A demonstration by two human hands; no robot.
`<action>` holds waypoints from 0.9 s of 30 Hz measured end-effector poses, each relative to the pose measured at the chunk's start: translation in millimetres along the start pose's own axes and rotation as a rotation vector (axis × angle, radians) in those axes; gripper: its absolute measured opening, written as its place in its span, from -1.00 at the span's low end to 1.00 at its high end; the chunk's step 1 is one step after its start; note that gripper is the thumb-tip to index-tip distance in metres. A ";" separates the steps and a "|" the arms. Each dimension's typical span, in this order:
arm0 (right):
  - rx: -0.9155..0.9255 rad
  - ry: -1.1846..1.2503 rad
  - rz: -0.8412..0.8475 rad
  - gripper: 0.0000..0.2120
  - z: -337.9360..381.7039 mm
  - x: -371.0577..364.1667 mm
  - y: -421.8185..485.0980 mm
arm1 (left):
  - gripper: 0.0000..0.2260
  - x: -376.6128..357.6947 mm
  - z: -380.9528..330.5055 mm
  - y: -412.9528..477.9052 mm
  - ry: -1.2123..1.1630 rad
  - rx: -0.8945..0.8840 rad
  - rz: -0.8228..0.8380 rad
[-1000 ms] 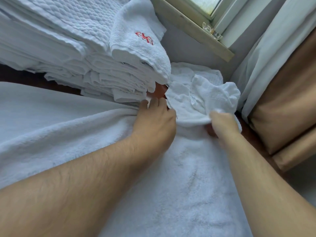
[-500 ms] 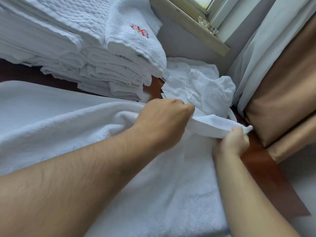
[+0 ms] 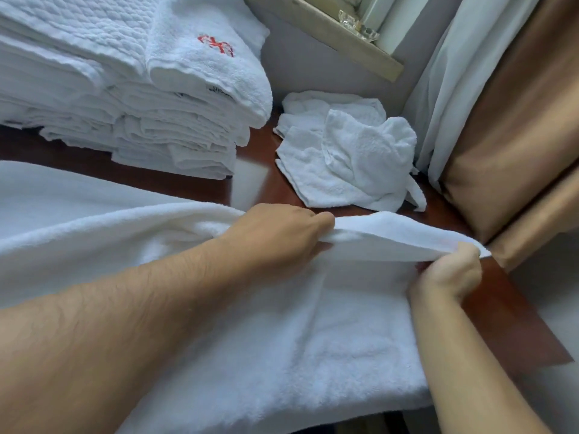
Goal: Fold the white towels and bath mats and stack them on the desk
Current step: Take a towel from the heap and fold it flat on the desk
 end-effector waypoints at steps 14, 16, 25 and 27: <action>0.241 -0.462 0.062 -0.71 24.2 16.5 12.2 | -0.79 -6.9 -10.7 1.3 0.145 0.109 0.124; 0.323 -0.437 0.046 -0.72 33.3 20.0 5.3 | -0.85 -1.9 -5.6 -4.7 0.071 0.297 -0.013; 0.389 -0.356 0.033 -0.76 46.5 29.3 -2.9 | -0.76 8.3 -69.4 -13.6 0.185 -0.065 -0.151; 0.370 -0.347 0.024 -0.76 44.9 31.4 -2.0 | -0.78 7.2 -76.4 -14.3 0.208 -0.119 -0.148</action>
Point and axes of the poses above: each hand's wrist, its own y-axis towards the middle knuckle, its own x-axis out of the back of the hand, z = x × y, the point moved 10 cm from there along y, towards the middle knuckle, and after that the axes turned 9 degrees about -x, right-handed, at the moved point
